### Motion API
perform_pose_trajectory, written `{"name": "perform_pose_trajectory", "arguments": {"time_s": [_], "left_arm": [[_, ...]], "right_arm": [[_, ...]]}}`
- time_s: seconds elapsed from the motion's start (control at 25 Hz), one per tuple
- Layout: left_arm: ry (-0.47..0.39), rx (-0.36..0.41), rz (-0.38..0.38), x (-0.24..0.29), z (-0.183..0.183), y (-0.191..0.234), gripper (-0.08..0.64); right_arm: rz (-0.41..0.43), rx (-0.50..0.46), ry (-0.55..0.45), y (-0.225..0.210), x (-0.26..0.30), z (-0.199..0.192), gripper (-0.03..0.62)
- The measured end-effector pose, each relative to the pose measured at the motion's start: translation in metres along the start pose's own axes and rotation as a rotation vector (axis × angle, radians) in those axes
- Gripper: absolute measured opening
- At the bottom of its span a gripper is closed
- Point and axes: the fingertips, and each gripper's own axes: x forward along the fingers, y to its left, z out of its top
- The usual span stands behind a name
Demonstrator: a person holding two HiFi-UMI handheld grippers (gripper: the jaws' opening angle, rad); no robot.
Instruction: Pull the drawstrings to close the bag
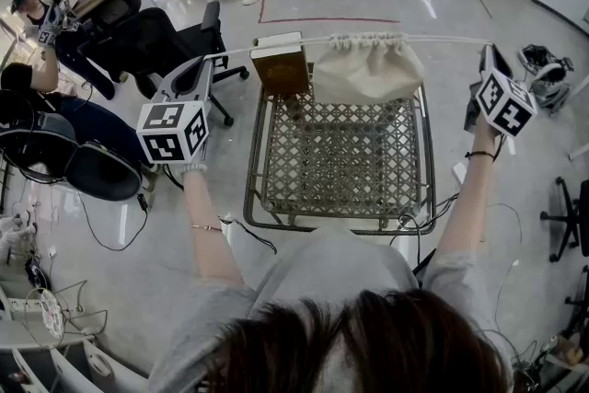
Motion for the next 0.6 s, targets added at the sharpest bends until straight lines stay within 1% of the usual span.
{"name": "perform_pose_trajectory", "arguments": {"time_s": [0.44,0.6], "left_arm": [[-0.005,0.001,0.033,0.000,0.005,0.009,0.029],[-0.008,-0.003,0.045,-0.002,0.004,0.011,0.029]], "right_arm": [[0.046,-0.049,-0.057,0.010,-0.004,0.011,0.028],[0.058,-0.083,-0.069,0.013,-0.008,0.012,0.028]]}}
